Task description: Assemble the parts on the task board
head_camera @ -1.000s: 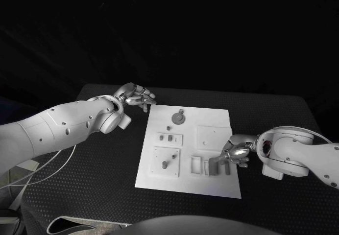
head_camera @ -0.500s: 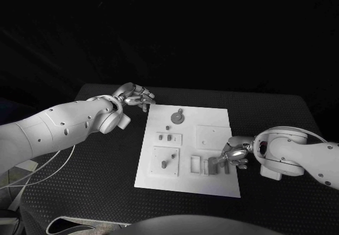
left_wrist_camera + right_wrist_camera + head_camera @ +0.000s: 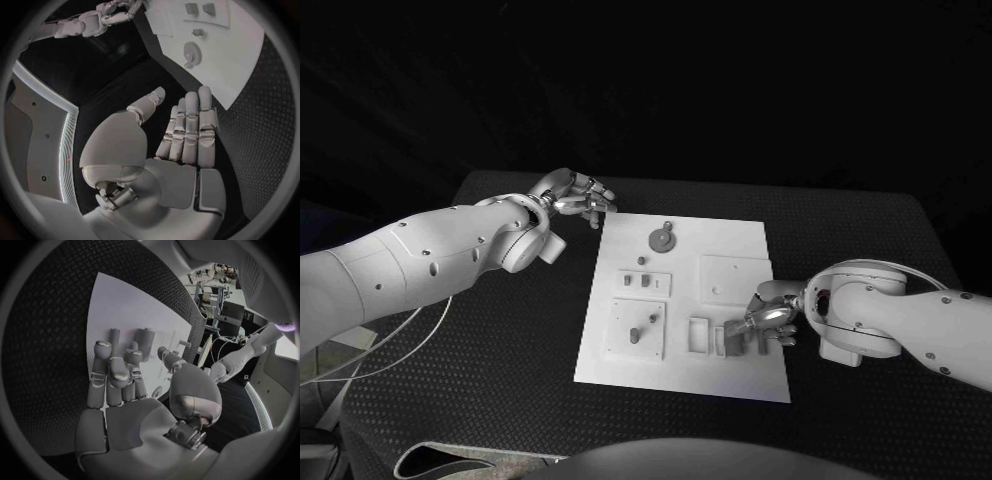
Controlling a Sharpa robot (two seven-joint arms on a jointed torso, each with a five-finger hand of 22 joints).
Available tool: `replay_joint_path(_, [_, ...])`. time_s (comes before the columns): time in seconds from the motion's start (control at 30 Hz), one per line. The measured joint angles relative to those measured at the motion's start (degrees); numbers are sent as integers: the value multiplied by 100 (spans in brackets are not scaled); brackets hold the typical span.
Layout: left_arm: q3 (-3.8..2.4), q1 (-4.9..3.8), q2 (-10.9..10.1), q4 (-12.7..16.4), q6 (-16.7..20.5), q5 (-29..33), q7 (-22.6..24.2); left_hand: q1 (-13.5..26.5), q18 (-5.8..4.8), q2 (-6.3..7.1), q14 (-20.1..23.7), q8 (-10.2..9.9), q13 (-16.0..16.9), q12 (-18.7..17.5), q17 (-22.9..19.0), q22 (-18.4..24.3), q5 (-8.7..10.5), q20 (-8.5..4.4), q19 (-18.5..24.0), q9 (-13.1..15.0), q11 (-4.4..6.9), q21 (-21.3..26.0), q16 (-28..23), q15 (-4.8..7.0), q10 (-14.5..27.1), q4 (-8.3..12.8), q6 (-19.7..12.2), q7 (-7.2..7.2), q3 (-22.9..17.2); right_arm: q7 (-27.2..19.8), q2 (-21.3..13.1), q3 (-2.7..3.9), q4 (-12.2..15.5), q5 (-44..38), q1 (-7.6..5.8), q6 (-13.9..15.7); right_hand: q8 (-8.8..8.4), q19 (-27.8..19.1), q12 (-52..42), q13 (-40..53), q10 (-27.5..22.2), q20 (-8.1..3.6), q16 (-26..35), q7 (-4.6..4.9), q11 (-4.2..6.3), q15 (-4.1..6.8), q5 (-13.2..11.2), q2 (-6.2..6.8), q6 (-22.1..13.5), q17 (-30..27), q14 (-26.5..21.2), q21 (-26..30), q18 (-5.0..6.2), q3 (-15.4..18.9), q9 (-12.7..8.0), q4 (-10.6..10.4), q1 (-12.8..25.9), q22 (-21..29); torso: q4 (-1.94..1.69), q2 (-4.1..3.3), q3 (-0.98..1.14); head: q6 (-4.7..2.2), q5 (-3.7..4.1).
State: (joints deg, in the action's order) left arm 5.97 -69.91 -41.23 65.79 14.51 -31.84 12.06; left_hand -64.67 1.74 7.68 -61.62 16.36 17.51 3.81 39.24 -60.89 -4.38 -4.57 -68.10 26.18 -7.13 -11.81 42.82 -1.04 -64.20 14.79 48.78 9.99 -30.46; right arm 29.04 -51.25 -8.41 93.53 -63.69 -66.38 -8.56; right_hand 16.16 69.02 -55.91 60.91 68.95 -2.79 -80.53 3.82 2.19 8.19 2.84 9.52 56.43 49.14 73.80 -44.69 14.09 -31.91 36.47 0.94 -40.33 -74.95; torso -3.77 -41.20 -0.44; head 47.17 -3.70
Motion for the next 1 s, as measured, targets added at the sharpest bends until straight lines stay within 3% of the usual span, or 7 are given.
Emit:
replay_joint_path(0.3, [0, 0, -12, 9, -1, 0, 0, 0, 0, 0, 1, 0, -5, 0, 6, 1, 0, 0, 0, 0, 2, 0, -22, -1, -1, -8, -7, -7, 8, 47, 210, -67, -214, -92, 47, 24, -74, -5, 22, -23, -45, 5, 55, 41, -46, -30, 1, 399, -40, -26, -29, 0, 0, -338, 19, -358, 102, 0, -5, 1, 0, 19, -12])
replay_joint_path(0.6, [0, 0, -15, 13, -3, 0, -2, 0, 0, 0, 9, 0, -5, 0, 11, 1, 0, 1, 1, 1, -13, 0, -22, -9, 13, -13, -8, -7, 13, 52, 315, -78, -274, -108, 66, 67, -75, -24, 22, -23, -66, 25, 55, 73, -68, -46, 3, 421, -7, -26, -26, 0, -1, -360, 38, -379, 79, 0, -5, 2, 0, 31, -13])
replay_joint_path(0.7, [0, 0, -15, 15, -3, 0, -2, 0, 0, 0, 9, 0, -5, 0, 11, 1, 0, 1, 1, -4, -13, 0, -22, -9, 13, -13, -8, -8, 13, 54, 336, -79, -277, -134, 67, 72, -75, -24, 22, -23, -66, 25, 55, 75, -68, -47, 3, 350, -5, -26, -26, 0, -2, -354, 39, -373, 7, 0, -3, 2, 0, 36, -13])
replay_joint_path(0.8, [0, 0, -16, 17, -3, 0, -3, 0, 0, 0, 9, 0, -5, 0, 11, -3, 0, 1, 1, -4, -13, 22, -22, -9, 13, -13, -8, -8, 13, 54, 341, -80, -270, -157, 68, 74, -75, -47, 22, -23, -66, 25, 55, 75, -68, -53, 3, 214, -5, -26, -32, -33, -2, -279, 39, -200, -128, 0, -3, 2, 0, 41, -13])
replay_joint_path(0.9, [0, 0, -18, 18, -4, 0, -3, 0, 0, 0, 10, 0, -7, 0, 10, -3, 0, 1, 1, -4, -13, 22, -22, -10, 13, -13, -9, -8, 13, 54, 343, -82, -261, -189, 69, 79, -75, -76, 22, -23, -68, 16, 55, 75, -69, -55, 3, 33, -5, -25, -34, -56, -2, -168, 39, 126, -305, 0, -2, 2, 0, 42, -13])
replay_joint_path(1.0, [0, 0, -21, 19, -4, 0, -3, 0, 0, 0, 10, 0, -10, 0, 11, -3, 0, -2, -2, -4, -13, 22, -22, -10, 13, -13, -9, -9, 13, 54, 346, -84, -247, -229, 69, 88, -75, -96, -2, -22, -86, 35, 55, 75, -88, -58, 1, -193, -5, -18, -35, -68, -2, -47, 40, 637, -455, 0, -2, 2, 0, 42, -15])
